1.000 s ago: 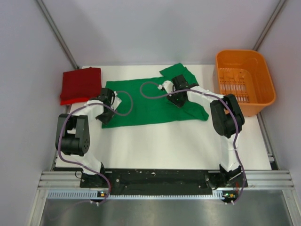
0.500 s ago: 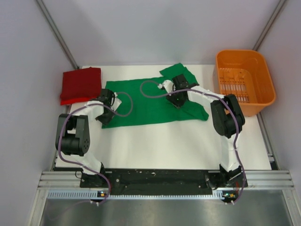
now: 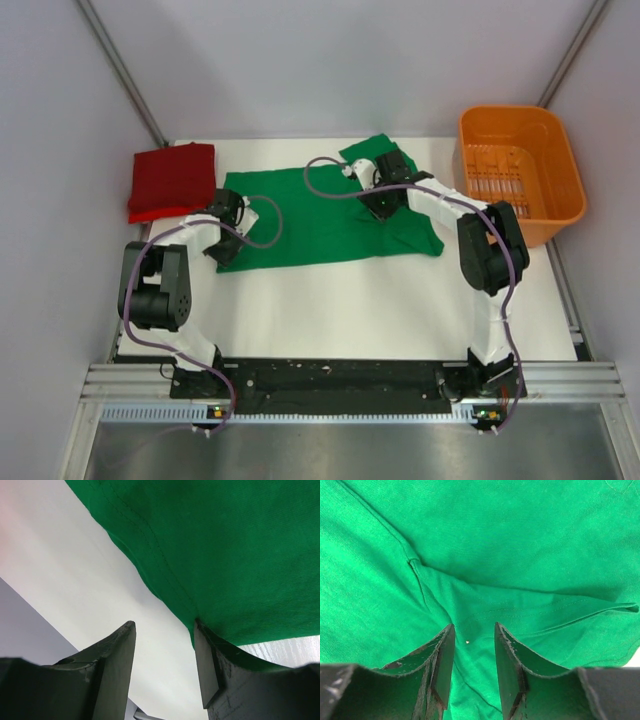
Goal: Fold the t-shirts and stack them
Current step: Fold the flattened tshirt in 1/3 of the way
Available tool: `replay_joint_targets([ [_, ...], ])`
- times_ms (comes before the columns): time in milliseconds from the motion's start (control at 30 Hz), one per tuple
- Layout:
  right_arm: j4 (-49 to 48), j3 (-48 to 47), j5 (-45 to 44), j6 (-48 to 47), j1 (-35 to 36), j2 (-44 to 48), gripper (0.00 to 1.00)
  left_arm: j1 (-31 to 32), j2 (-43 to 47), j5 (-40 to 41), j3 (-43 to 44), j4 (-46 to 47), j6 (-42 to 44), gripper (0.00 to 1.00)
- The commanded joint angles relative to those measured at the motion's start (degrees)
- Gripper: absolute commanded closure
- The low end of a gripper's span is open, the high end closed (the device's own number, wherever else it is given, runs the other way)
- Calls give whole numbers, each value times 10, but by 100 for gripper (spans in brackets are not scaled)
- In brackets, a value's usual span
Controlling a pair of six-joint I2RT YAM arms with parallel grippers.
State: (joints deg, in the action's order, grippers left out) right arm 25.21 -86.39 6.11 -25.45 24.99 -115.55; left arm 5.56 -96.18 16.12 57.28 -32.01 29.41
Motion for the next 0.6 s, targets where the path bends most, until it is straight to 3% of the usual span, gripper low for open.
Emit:
replay_joint_targets([
  [0,-12,-4,-3,0,-2,6,64,-1,2,7,-5,12,3,45],
  [467,10,1,-2,-14,-6,-21,66,-1,3,10,-3,10,6,45],
  [567,9,-4,-9,-13,-8,-23,71,-1,3,10,-3,9,7,45],
])
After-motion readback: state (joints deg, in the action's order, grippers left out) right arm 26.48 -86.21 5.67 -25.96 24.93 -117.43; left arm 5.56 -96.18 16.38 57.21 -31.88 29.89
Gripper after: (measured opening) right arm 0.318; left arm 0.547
